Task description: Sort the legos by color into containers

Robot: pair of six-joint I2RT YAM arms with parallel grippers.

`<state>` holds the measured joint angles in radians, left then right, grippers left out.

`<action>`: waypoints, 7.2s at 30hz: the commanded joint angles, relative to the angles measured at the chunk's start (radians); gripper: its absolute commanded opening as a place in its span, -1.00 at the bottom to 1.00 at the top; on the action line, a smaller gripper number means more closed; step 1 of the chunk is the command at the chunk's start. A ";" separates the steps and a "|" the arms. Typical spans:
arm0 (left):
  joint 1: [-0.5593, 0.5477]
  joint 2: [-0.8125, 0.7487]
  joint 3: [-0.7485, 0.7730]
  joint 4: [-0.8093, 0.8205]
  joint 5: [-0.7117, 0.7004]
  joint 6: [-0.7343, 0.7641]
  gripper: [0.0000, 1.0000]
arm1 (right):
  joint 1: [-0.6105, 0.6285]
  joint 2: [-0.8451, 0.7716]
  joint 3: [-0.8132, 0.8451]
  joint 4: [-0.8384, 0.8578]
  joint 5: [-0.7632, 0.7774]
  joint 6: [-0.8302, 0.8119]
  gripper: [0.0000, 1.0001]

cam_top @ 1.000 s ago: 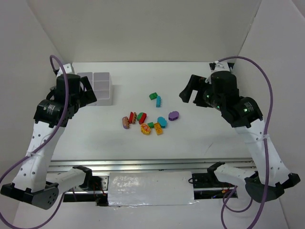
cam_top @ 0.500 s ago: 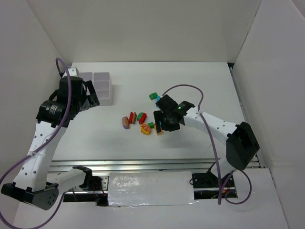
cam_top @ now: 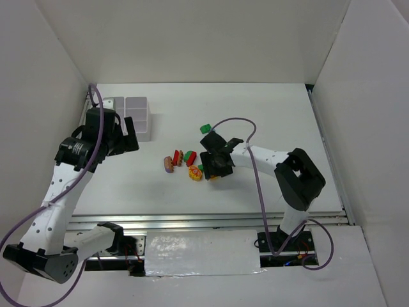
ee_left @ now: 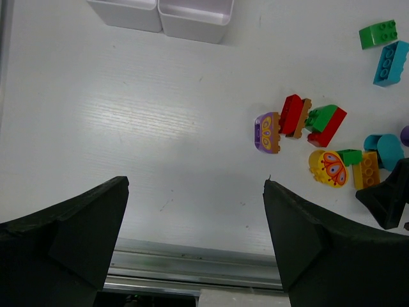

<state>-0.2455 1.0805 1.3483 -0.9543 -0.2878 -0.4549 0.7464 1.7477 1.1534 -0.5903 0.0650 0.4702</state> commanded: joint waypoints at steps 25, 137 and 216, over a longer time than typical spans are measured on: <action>-0.005 0.025 0.035 0.046 0.240 0.021 0.99 | 0.005 -0.298 -0.029 0.055 -0.124 -0.001 -0.83; 0.161 0.823 0.196 1.042 -0.298 -0.126 -0.77 | -0.076 -0.806 -0.001 -0.080 -0.246 -0.005 1.00; 0.186 0.171 0.169 0.061 0.059 -0.061 0.99 | 0.094 0.214 0.295 0.027 -0.048 -0.117 0.40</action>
<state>-0.0658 1.2903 1.5185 -0.8795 -0.2543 -0.5503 0.8288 1.9614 1.4631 -0.6216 0.0082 0.3519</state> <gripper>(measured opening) 0.995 0.738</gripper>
